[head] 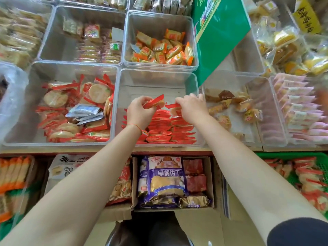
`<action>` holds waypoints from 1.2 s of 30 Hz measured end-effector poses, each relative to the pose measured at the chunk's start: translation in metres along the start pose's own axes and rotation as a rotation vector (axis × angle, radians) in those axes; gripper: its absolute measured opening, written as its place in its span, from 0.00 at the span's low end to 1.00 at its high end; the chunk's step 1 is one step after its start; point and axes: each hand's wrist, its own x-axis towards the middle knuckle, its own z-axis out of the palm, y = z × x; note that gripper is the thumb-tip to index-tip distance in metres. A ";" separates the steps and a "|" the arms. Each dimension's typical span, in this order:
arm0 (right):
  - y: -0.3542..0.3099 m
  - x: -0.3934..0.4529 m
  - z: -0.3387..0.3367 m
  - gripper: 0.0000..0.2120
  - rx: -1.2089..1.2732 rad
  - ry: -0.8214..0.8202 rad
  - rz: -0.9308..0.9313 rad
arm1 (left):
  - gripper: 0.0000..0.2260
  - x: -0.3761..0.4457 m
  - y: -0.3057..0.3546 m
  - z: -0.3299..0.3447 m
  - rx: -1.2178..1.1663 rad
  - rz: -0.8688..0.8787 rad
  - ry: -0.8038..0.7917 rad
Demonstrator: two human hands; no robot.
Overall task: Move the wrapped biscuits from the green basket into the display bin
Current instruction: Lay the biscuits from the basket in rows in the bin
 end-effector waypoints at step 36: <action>0.022 0.030 0.009 0.12 0.071 0.115 -0.103 | 0.28 0.038 0.010 0.059 0.273 0.079 -0.135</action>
